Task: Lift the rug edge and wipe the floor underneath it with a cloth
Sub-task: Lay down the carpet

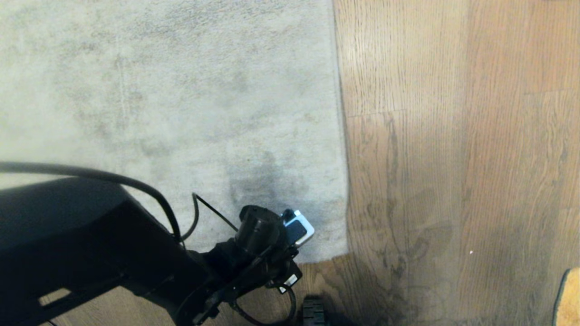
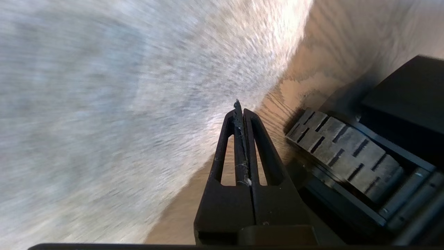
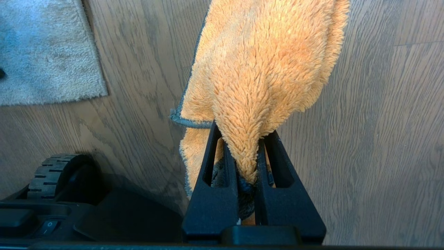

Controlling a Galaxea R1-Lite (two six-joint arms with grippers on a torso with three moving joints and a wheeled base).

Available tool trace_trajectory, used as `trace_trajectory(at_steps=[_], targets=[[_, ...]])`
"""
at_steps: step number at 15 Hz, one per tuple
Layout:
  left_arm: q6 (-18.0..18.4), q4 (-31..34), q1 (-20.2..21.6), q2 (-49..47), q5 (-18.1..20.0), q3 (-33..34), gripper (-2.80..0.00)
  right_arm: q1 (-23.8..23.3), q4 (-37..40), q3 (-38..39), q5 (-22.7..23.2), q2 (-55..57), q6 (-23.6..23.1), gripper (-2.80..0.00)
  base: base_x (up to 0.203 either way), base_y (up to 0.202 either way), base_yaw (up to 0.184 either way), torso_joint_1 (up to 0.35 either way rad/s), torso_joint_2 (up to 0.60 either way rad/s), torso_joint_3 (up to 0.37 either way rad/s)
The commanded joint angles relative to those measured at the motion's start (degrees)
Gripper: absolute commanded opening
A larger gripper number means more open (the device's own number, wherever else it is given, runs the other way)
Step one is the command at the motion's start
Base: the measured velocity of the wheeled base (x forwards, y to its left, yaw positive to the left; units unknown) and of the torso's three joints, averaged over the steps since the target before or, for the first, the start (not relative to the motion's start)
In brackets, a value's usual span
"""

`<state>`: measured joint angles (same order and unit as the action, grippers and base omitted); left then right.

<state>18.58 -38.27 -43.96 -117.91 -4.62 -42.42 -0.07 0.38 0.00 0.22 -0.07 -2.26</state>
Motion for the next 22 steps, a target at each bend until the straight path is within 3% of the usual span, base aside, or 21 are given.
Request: trace_trajectory(at_steps=[1, 7, 15, 22], targets=[[0.1, 2.3, 0.0, 8.0, 0.0, 0.4, -2.80, 0.0, 0.0, 0.0, 0.0, 0.1, 0.0, -2.80, 0.000, 0.000, 0.000, 0.000, 0.00, 0.000], [-0.5, 15.1, 2.0, 25.2, 0.2, 1.2, -2.80, 0.0, 0.1, 0.0, 0.0, 0.1, 0.0, -2.80, 0.000, 0.000, 0.000, 0.000, 0.00, 0.000], [-0.8, 13.8, 5.3, 43.5, 0.3, 13.4, -2.80, 0.0, 0.0, 0.0, 0.0, 0.1, 0.0, -2.80, 0.000, 0.000, 0.000, 0.000, 0.00, 0.000], [-0.8, 15.6, 17.2, 64.5, 0.8, 24.5, -2.80, 0.0, 0.0, 0.0, 0.0, 0.1, 0.0, -2.80, 0.000, 0.000, 0.000, 0.000, 0.00, 0.000]])
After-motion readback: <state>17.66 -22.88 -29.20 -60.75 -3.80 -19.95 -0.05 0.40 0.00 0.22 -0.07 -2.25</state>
